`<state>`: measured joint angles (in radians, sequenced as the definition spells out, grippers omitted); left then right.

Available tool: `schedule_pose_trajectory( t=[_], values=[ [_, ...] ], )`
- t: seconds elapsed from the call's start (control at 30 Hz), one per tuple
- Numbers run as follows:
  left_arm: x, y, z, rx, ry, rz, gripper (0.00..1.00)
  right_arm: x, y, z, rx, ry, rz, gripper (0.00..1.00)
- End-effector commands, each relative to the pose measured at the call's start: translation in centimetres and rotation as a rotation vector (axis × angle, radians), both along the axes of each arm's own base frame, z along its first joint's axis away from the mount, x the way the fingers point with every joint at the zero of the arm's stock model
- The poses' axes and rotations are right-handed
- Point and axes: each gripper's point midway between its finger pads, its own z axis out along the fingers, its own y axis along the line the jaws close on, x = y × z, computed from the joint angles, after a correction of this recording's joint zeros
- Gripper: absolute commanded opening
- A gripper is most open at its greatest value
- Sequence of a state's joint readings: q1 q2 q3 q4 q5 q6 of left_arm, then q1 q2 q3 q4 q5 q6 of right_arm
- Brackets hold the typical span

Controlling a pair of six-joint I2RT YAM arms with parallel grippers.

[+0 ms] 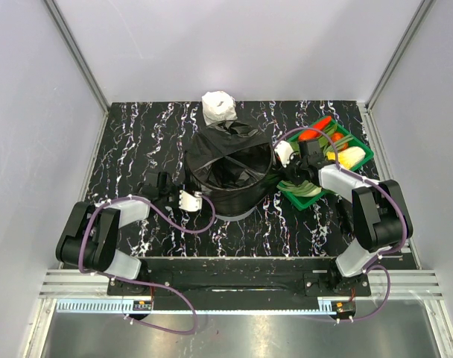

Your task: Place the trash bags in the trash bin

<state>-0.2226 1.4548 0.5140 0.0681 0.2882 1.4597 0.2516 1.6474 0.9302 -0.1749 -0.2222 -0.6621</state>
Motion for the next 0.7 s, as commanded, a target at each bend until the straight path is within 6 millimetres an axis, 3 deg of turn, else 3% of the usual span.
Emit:
schedule_pose_trajectory(
  t=[0.0,0.67],
  values=[
    [-0.8,2.0,-1.8,0.103,0.040,0.049,0.00,-3.3,-5.0,-3.5,-0.222,0.124,-0.073,0.00],
    [-0.4,3.6,-2.7,0.234,0.032,0.060,0.00,-3.5,-6.3,-5.0,-0.302,0.120,-0.072,0.00]
  ],
)
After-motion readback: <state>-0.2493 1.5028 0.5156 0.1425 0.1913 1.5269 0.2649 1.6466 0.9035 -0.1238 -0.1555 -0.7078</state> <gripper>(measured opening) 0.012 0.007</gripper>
